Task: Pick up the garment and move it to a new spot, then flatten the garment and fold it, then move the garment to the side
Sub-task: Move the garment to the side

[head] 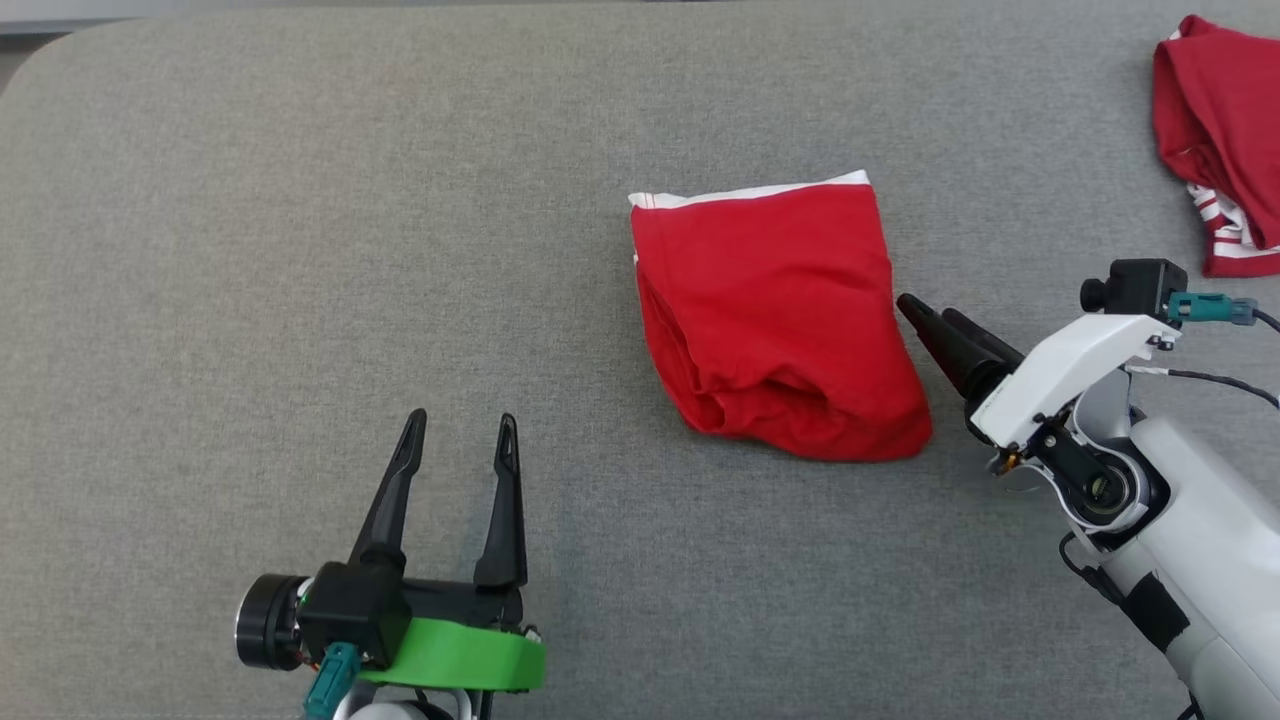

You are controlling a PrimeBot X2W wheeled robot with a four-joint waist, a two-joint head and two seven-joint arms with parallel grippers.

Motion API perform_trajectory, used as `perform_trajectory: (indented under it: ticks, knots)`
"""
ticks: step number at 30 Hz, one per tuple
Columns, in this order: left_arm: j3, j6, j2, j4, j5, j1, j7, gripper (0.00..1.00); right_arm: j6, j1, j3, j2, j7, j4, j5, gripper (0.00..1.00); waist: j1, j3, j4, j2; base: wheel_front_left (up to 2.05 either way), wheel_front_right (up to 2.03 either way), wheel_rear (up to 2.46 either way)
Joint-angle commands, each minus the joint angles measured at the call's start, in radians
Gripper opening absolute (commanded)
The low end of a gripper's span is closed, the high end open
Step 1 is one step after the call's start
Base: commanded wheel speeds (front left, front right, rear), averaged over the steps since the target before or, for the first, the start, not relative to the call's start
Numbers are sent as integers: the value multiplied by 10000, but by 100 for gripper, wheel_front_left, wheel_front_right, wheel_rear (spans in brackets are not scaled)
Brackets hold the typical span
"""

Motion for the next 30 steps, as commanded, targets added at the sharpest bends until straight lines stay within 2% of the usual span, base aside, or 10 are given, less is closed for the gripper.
perform_trajectory:
  ticks: [1, 4, 5, 6, 7, 8, 11, 17, 30]
  knots:
    - [3, -44, 25, 29, -87, -218, 0, 100, -3, -139, 81, 15, 178, 10, 322, 100, 0, 442, 309, 0, 0, 0, 0]
    - [-12, -45, 23, 53, -100, -312, 2, 100, -3, -170, 299, 44, 579, -115, 927, 100, 0, 538, 353, 0, 0, 0, 0]
    - [-12, -40, 23, 57, -105, -327, 0, 100, -5, -150, 417, 39, 700, -152, 1070, 85, 0, 558, 358, 0, 0, 0, 0]
    - [-12, -37, 23, 62, -105, -335, 0, 100, -5, -132, 524, 23, 773, -202, 1126, 40, 0, 567, 358, 0, 0, 0, 0]
    - [-11, -35, 23, 71, -101, -339, 0, 100, -5, -113, 613, -14, 759, -251, 1171, 18, 0, 569, 354, 0, 0, 0, 0]
    - [-13, -36, 23, 75, -87, -352, 0, 100, -5, -107, 697, -70, 693, -335, 1180, 0, 0, 569, 341, 0, 0, 0, 0]
    - [-7, -43, 23, 68, -25, -380, 0, 100, -5, -179, 854, -389, 310, -557, 991, 0, 0, 567, 275, 0, 0, 0, 0]
    - [67, -136, 25, -82, 170, -464, 0, 100, -5, -736, 1289, -1417, -573, -779, 185, 0, 0, 842, -71, 0, 0, 0, 0]
    - [103, -636, 26, -949, 891, -1399, 0, 100, -5, -3208, 1239, -4168, -1864, -481, -1472, 0, 0, 2844, -863, 0, 0, 0, 0]
